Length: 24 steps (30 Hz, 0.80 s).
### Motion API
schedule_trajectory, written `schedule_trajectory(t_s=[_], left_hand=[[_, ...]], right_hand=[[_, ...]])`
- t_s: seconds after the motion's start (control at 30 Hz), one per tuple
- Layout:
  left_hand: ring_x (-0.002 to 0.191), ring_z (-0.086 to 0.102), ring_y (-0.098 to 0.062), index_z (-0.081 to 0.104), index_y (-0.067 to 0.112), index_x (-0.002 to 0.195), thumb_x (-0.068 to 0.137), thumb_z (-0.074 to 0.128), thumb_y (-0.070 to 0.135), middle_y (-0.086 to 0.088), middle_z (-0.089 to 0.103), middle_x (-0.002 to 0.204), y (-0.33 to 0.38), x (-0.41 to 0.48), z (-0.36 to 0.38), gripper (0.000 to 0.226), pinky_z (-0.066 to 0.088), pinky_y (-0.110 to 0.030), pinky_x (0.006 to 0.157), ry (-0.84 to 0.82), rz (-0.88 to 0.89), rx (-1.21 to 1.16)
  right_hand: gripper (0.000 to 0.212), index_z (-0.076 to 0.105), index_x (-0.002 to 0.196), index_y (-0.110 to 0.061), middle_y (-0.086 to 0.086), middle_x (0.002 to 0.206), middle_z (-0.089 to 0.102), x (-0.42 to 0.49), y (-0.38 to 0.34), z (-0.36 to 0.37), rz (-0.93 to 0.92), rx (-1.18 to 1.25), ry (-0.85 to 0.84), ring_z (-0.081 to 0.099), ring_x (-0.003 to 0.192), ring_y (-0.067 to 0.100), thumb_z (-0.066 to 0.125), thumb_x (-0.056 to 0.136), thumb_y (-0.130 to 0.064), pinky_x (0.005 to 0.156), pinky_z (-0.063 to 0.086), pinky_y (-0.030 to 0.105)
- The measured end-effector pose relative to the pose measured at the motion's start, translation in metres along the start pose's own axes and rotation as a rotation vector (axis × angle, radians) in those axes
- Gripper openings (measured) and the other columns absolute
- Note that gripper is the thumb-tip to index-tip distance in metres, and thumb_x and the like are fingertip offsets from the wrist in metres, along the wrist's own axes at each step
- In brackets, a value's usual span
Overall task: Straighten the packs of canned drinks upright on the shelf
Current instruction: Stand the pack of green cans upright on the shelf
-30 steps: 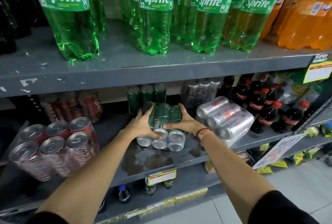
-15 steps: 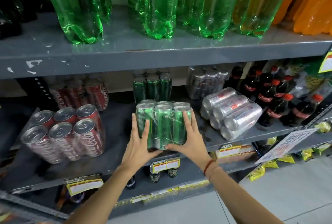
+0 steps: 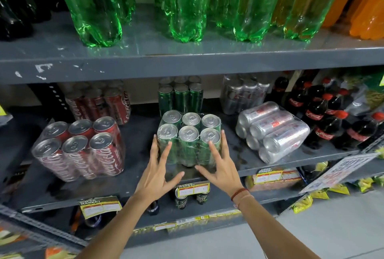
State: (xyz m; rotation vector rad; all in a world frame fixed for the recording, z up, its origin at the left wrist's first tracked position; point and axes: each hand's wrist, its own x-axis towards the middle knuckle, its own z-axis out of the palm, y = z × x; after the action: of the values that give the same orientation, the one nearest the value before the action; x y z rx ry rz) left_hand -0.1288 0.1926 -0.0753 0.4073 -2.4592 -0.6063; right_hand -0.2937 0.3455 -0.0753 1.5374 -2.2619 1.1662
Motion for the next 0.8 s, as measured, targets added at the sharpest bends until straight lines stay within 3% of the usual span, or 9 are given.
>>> schedule_trajectory(t_s=[0.03, 0.07, 0.1, 0.2, 0.33, 0.43, 0.57, 0.7, 0.8], left_hand=[[0.143, 0.017, -0.015, 0.002, 0.027, 0.147, 0.082, 0.045, 0.062, -0.010, -0.014, 0.156, 0.005, 0.002, -0.003, 0.085, 0.043, -0.030, 0.096, 0.060, -0.029, -0.039], [0.142, 0.011, -0.004, 0.008, 0.024, 0.146, 0.083, 0.044, 0.061, -0.011, -0.007, 0.155, 0.012, 0.007, -0.006, 0.081, 0.036, -0.029, 0.101, 0.132, -0.070, -0.085], [0.140, 0.008, 0.004, 0.015, 0.022, 0.145, 0.084, 0.045, 0.060, -0.011, -0.001, 0.155, 0.020, 0.012, -0.009, 0.078, 0.031, -0.027, 0.105, 0.204, -0.117, -0.136], [0.143, 0.012, -0.012, 0.024, 0.022, 0.143, 0.084, 0.052, 0.053, -0.010, -0.004, 0.155, 0.049, 0.040, -0.016, 0.073, 0.023, -0.031, 0.111, 0.315, -0.279, -0.228], [0.143, -0.006, -0.038, 0.019, 0.026, 0.146, 0.086, 0.051, 0.050, -0.012, -0.023, 0.154, 0.066, 0.069, -0.004, 0.073, 0.016, -0.050, 0.115, 0.163, -0.541, -0.158], [0.139, -0.007, -0.049, 0.026, 0.023, 0.145, 0.086, 0.048, 0.054, -0.017, -0.017, 0.154, 0.058, 0.073, 0.008, 0.070, 0.016, -0.060, 0.111, 0.120, -0.523, -0.020], [0.140, 0.009, -0.042, 0.031, 0.030, 0.143, 0.086, 0.050, 0.051, -0.012, -0.001, 0.155, 0.029, 0.087, -0.005, 0.063, 0.021, -0.053, 0.111, 0.017, -0.392, -0.036], [0.143, 0.015, -0.027, 0.031, 0.043, 0.138, 0.078, 0.043, 0.067, -0.005, 0.005, 0.156, -0.016, 0.117, -0.022, 0.066, 0.018, -0.046, 0.117, -0.232, -0.210, -0.126], [0.145, 0.009, -0.020, 0.021, 0.053, 0.135, 0.087, 0.035, 0.061, 0.001, -0.005, 0.159, -0.034, 0.141, -0.026, 0.050, 0.012, -0.041, 0.118, -0.399, -0.103, -0.050]], right_hand=[[0.088, 0.002, 0.148, -0.043, 0.006, 0.161, -0.009, 0.001, 0.000, -0.006, -0.012, 0.053, 0.029, 0.063, 0.102, 0.025, 0.061, 0.083, -0.053, 0.072, 0.053, 0.021], [0.087, 0.003, 0.149, -0.038, 0.011, 0.160, -0.003, 0.006, -0.002, -0.012, -0.008, 0.113, 0.070, 0.045, 0.131, 0.020, 0.058, 0.084, -0.053, 0.086, 0.045, 0.013], [0.086, 0.004, 0.150, -0.033, 0.013, 0.160, 0.000, 0.015, -0.004, -0.019, 0.021, 0.161, 0.103, 0.023, 0.144, 0.008, 0.057, 0.084, -0.053, 0.096, 0.032, 0.006], [0.088, 0.007, 0.150, -0.033, 0.000, 0.161, 0.001, 0.059, -0.005, -0.036, 0.215, 0.328, 0.019, 0.000, 0.140, -0.015, 0.054, 0.080, -0.059, 0.104, 0.008, -0.002], [0.081, 0.020, 0.147, -0.038, -0.004, 0.155, 0.027, 0.106, 0.011, -0.038, 0.354, 0.488, -0.339, 0.022, 0.142, 0.007, 0.065, 0.080, -0.050, 0.118, 0.019, 0.031], [0.062, 0.039, 0.138, -0.040, -0.007, 0.141, 0.045, 0.108, 0.026, -0.039, 0.386, 0.541, -0.431, 0.040, 0.132, 0.010, 0.068, 0.084, -0.029, 0.115, 0.031, 0.034], [0.049, 0.048, 0.132, -0.036, -0.007, 0.129, 0.056, 0.091, 0.019, -0.040, 0.463, 0.580, -0.296, 0.050, 0.122, 0.009, 0.066, 0.086, -0.026, 0.110, 0.037, 0.032], [0.062, 0.046, 0.136, -0.032, -0.004, 0.135, 0.056, 0.056, -0.022, -0.020, 0.523, 0.441, 0.055, 0.051, 0.123, 0.009, 0.056, 0.081, -0.057, 0.109, 0.038, 0.033], [0.061, 0.038, 0.139, -0.035, -0.005, 0.139, 0.047, 0.027, -0.065, 0.007, 0.592, 0.352, 0.242, 0.045, 0.128, 0.012, 0.042, 0.085, -0.063, 0.105, 0.035, 0.030]])
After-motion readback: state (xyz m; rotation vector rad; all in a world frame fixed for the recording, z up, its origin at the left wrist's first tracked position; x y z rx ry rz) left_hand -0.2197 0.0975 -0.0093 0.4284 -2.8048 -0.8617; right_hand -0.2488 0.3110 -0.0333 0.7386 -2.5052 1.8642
